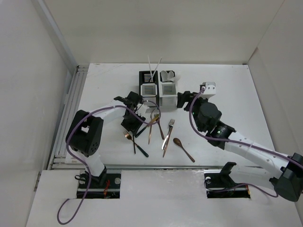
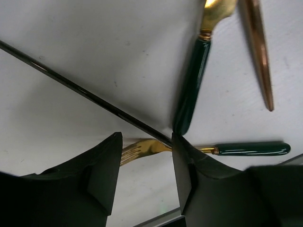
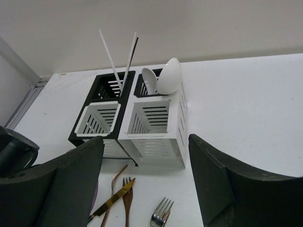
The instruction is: Sort the eating utensils into containers
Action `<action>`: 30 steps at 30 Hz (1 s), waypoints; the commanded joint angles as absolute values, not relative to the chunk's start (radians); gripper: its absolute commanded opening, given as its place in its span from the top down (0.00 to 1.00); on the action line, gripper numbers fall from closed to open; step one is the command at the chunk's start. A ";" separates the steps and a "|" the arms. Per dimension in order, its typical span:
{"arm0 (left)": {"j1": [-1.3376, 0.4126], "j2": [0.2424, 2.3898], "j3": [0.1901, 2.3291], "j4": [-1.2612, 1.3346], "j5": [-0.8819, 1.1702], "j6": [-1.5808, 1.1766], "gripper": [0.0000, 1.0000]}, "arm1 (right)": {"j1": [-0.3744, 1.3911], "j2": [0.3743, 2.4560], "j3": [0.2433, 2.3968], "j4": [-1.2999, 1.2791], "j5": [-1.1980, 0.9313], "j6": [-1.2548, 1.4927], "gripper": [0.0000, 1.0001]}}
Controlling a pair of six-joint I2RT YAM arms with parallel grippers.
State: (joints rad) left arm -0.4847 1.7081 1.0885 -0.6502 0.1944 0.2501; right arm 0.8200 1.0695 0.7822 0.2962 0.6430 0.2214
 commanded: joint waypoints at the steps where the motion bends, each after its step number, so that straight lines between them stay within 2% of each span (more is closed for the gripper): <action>1: -0.463 1.720 1.081 -0.667 0.187 0.245 0.59 | 0.828 1.010 0.764 0.279 0.702 0.238 0.23; 7: -0.489 1.742 1.091 -0.690 0.215 0.256 0.60 | 0.828 0.976 0.744 0.270 0.726 0.229 0.23; 15: -0.491 1.788 1.091 -0.681 0.218 0.256 0.77 | 0.828 0.945 0.735 0.261 0.764 0.209 0.23; 18: -0.491 1.801 1.091 -0.681 0.195 0.238 0.78 | 0.828 0.936 0.735 0.261 0.775 0.199 0.23; 22: -0.491 1.801 1.091 -0.681 0.195 0.238 0.90 | 0.828 0.927 0.726 0.261 0.787 0.189 0.23; 23: -0.491 1.801 1.091 -0.672 0.195 0.238 0.98 | 0.828 0.927 0.726 0.261 0.798 0.189 0.23; 24: -0.500 1.810 1.082 -0.672 0.195 0.238 1.00 | 0.828 0.916 0.726 0.261 0.798 0.180 0.23; 30: -0.500 1.809 1.092 -0.672 0.195 0.218 1.00 | 0.828 0.907 0.716 0.261 0.818 0.170 0.23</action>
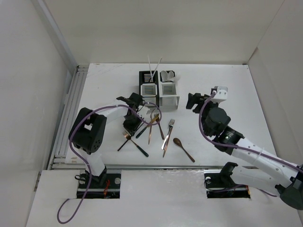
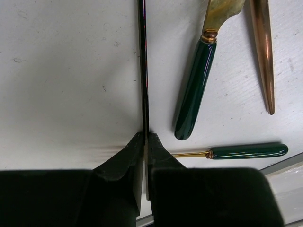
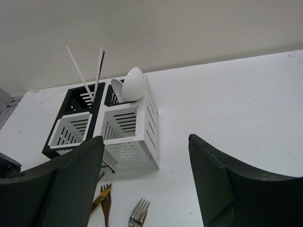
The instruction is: Sort the eating utensils into containers
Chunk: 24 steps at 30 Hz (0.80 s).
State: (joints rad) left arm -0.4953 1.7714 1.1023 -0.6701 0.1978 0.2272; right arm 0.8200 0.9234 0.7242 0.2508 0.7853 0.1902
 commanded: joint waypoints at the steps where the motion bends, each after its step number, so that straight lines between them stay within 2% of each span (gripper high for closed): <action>1: -0.500 1.799 1.107 -0.672 0.195 0.218 1.00 | 0.828 0.897 0.716 0.261 0.818 0.170 0.23; 12: -0.500 1.554 1.195 -0.672 0.215 0.236 1.00 | 0.828 0.907 0.725 0.261 0.856 0.158 0.23; 18: -0.500 1.493 1.216 -0.693 0.224 0.285 1.00 | 0.828 0.948 0.748 0.261 0.874 0.158 0.23; 24: -0.500 1.445 1.299 -0.733 0.307 0.386 1.00 | 0.828 1.023 0.778 0.314 0.899 0.095 0.18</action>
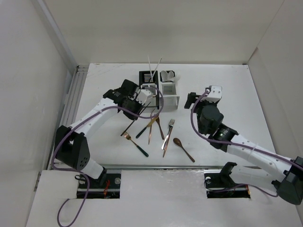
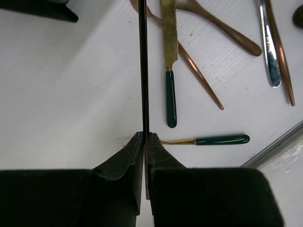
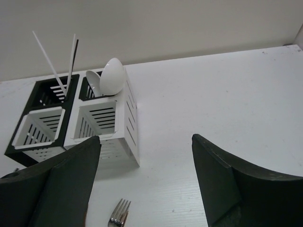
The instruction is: Sort the eating utensils into containers
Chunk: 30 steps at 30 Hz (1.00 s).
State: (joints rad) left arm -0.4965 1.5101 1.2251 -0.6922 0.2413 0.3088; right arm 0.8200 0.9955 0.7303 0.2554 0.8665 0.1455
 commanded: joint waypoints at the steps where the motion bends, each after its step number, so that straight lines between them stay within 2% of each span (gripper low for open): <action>1: -0.500 1.445 1.327 -0.745 0.307 0.399 1.00 | 0.815 1.035 0.790 0.314 0.899 0.095 0.17; 4: -0.491 1.445 1.385 -0.755 0.351 0.425 1.00 | 0.775 1.071 0.811 0.348 0.846 0.095 0.17; 10: -0.440 1.529 1.655 -0.700 0.371 0.436 1.00 | 0.667 1.149 0.834 0.472 0.755 0.071 0.17; 15: -0.430 1.641 1.871 -0.510 0.370 0.411 1.00 | 0.579 1.256 0.922 0.492 0.657 0.061 0.17; 23: -0.390 1.828 1.983 -0.131 0.360 0.293 1.00 | 0.505 1.393 1.034 0.503 0.597 0.034 0.17; 25: -0.356 1.885 2.011 -0.034 0.412 0.221 1.00 | 0.494 1.423 1.049 0.503 0.597 0.034 0.17; 30: -0.313 1.976 2.029 0.084 0.451 0.127 1.00 | 0.476 1.474 1.094 0.503 0.568 0.011 0.17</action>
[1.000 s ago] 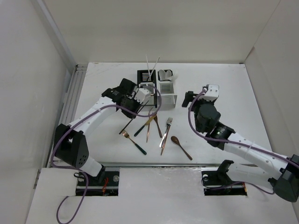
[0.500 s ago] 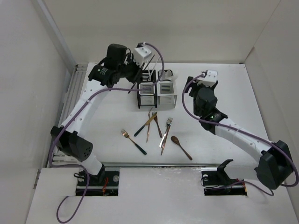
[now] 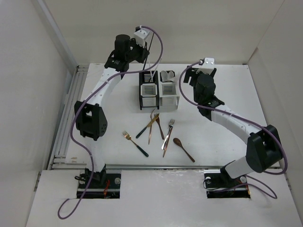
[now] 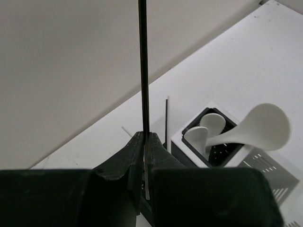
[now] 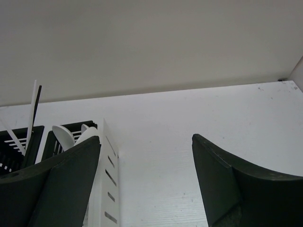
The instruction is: Sort the eating utensils into containers
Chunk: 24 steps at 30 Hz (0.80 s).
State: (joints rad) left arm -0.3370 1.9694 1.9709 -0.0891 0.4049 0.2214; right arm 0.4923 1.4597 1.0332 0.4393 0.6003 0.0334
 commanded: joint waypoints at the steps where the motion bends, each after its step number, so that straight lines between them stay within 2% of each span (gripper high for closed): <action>1: -0.313 1.985 2.029 0.084 0.451 0.115 1.00 | 0.476 1.474 1.107 0.503 0.555 -0.012 0.17; 14: -0.295 2.017 1.847 0.210 0.480 0.005 1.00 | 0.443 1.502 1.135 0.503 0.523 -0.049 0.17; 23: -0.295 2.017 1.717 0.259 0.471 0.003 1.00 | 0.434 1.444 1.097 0.503 0.541 -0.058 0.17; 24: -0.295 2.017 1.707 0.268 0.471 0.012 0.97 | 0.434 1.443 1.088 0.503 0.541 -0.058 0.17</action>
State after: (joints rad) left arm -0.2943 2.0468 1.7161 0.1772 0.4553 0.0166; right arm 0.4427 1.4918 1.0954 0.4492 0.5392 -0.0490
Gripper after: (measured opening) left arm 0.032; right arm 0.830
